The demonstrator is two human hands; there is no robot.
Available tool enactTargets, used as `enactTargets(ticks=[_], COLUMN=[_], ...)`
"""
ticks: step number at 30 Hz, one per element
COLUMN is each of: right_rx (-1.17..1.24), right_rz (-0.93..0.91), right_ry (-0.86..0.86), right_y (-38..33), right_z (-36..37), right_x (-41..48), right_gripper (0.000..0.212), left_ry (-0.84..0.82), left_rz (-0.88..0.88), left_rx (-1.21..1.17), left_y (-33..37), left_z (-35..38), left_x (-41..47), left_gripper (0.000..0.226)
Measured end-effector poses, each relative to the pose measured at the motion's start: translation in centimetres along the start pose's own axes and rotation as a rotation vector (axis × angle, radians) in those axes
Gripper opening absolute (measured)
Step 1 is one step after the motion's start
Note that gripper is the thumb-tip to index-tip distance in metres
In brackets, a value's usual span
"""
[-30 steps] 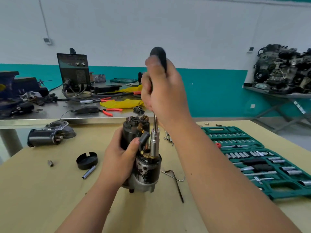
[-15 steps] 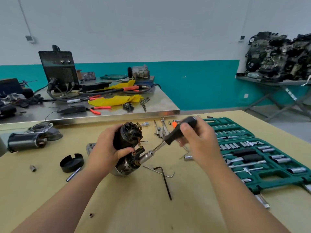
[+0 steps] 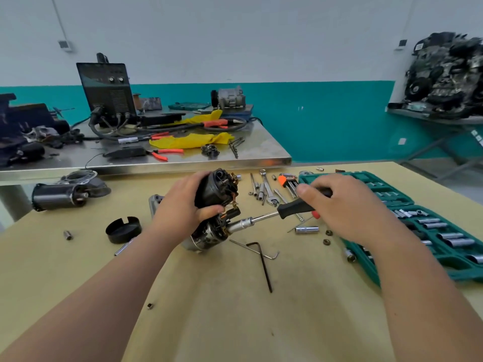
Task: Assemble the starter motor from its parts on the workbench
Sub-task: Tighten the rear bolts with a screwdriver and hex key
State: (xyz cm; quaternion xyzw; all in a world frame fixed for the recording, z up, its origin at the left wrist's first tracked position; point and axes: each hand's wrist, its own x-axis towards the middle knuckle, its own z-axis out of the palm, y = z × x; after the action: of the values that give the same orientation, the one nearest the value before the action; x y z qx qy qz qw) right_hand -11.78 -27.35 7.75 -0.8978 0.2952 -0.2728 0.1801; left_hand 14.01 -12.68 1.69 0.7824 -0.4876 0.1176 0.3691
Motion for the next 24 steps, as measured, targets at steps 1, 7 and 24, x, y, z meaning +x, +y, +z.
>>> enactTargets(ticks=[1,7,24], right_rx=[0.109,0.210,0.301], right_rz=[-0.025,-0.090,-0.123], right_ry=[-0.085,-0.169,-0.151], right_y=[0.2,0.4,-0.6], right_z=[-0.2,-1.2,-0.6], right_x=[0.0,1.2,2.2], right_gripper=[0.013,0.004,0.015], left_ry=[0.006,0.010,0.060], left_rz=[0.007,0.022,0.032], left_rx=[0.003,-0.011,-0.110], left_y=[0.0,-0.4,-1.4], left_z=[0.0,0.0,-0.4], left_x=[0.0,-0.1,-0.9], left_gripper=[0.079,0.080,0.076])
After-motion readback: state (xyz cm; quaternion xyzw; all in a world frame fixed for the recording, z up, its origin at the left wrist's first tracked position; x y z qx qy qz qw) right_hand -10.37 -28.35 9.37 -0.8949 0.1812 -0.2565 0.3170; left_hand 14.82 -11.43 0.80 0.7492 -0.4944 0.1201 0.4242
